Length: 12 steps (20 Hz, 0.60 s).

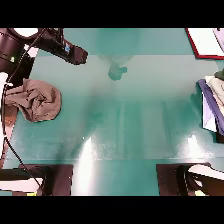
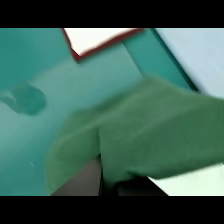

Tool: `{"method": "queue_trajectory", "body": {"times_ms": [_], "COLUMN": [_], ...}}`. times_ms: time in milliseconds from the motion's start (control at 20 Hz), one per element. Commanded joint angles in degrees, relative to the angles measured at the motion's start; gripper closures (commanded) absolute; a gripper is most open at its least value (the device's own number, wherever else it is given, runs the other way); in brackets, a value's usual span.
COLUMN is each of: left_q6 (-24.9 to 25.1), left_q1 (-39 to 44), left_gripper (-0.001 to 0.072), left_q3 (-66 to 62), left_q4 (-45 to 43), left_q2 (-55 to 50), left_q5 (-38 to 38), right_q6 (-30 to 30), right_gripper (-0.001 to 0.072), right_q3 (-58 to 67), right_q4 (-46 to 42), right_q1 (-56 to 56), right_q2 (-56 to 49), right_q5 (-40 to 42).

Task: Fold the shirts.

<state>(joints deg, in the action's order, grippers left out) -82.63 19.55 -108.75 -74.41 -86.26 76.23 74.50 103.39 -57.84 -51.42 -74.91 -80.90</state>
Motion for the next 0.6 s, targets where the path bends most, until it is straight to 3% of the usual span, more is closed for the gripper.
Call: {"method": "queue_trajectory", "body": {"times_ms": [0,200,250,350,400,550], "left_q6": [0.9,1.7,1.7,1.7,1.7,1.6], "left_q1": [0.0,0.0,0.0,0.0,0.0,0.0], "left_gripper": [0.0678,0.0678,0.0678,0.0677,0.0677,0.0678], "left_q3": [0.0,0.0,0.0,0.0,0.0,0.0], "left_q4": [0.0,0.1,0.1,0.1,0.1,0.1], "left_q2": [0.0,0.0,0.0,0.0,0.0,0.0], "left_q5": [0.9,0.9,0.9,0.9,0.9,0.9], "right_q6": [3.2,5.1,5.5,5.6,5.6,9.9], "right_gripper": [0.0697,0.0684,0.0551,0.0183,0.011,0.0116], "right_q3": [-10.8,-21.8,-23.5,-25.9,-26.3,-23.1], "right_q4": [-13.1,-24.3,-24.9,-24.7,-24.7,-22.7], "right_q1": [-4.0,-7.7,-9.0,-11.4,-12.1,-13.2], "right_q2": [4.1,6.8,6.9,6.9,6.9,6.9], "right_q5": [-4.5,-4.5,-4.6,-4.7,-4.9,-4.5]}}
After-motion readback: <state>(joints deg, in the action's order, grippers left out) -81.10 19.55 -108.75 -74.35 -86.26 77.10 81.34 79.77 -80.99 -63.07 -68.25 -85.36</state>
